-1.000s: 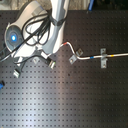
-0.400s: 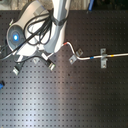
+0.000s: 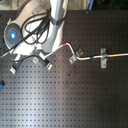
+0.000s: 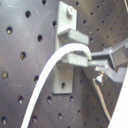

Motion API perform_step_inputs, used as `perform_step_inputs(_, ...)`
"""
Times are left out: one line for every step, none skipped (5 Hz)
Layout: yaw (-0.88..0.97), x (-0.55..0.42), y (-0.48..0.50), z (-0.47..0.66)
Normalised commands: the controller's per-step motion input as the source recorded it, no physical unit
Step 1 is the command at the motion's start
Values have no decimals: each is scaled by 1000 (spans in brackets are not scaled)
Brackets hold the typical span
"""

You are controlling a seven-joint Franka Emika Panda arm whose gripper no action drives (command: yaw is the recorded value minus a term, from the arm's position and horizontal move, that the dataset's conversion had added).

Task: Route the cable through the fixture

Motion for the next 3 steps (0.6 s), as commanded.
perform_step_inputs(206, 21, -273, 2)
perform_step_inputs(-60, -476, -357, 48)
perform_step_inputs(-286, -523, -236, 10)
